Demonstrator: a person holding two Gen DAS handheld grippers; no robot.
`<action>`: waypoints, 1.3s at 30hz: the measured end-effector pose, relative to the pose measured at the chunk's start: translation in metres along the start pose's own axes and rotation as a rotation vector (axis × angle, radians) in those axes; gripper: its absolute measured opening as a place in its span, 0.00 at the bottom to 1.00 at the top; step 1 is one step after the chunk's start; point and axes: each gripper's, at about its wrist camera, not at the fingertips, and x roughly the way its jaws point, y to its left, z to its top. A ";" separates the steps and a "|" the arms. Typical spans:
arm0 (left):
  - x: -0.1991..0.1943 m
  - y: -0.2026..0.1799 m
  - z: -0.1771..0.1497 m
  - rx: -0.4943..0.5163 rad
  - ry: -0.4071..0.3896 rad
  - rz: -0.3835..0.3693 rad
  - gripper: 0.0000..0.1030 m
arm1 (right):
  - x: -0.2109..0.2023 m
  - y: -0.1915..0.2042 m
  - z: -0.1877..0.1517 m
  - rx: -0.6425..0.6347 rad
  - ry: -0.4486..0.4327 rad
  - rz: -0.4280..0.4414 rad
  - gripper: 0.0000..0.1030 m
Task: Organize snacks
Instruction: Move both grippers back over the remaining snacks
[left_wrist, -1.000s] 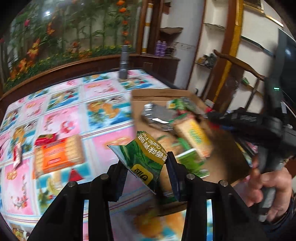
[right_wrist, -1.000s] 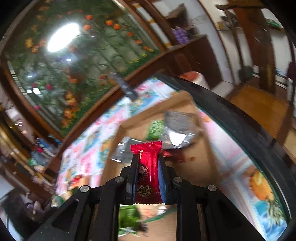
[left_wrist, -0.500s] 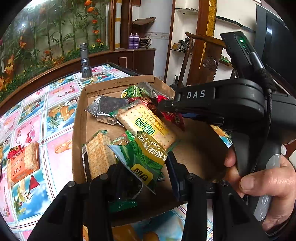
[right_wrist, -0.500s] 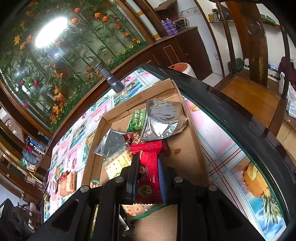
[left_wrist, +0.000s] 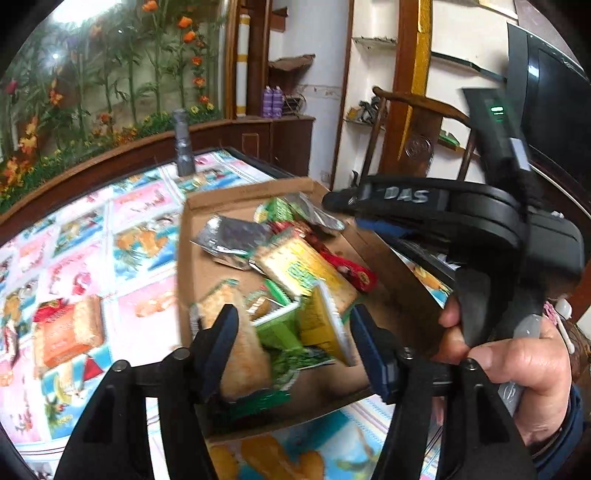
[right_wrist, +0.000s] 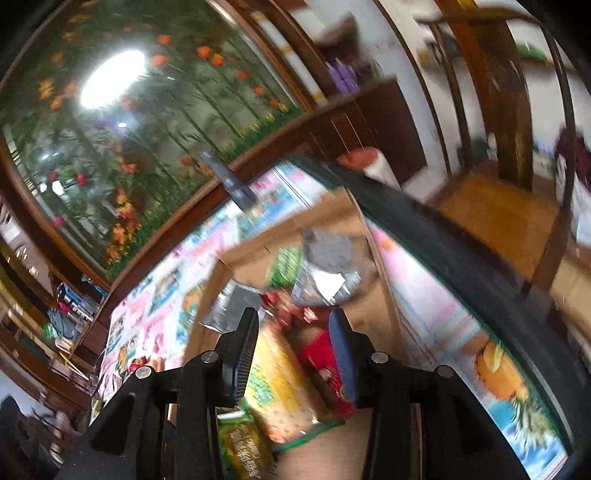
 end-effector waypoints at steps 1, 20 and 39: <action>-0.005 0.004 0.000 -0.004 -0.013 0.010 0.61 | -0.007 0.009 0.000 -0.039 -0.041 0.026 0.42; -0.073 0.172 -0.037 -0.271 -0.066 0.298 0.64 | -0.016 0.084 -0.037 -0.334 -0.061 0.469 0.48; -0.104 0.334 -0.094 -0.648 0.069 0.459 0.66 | 0.125 0.227 -0.062 -0.459 0.400 0.240 0.56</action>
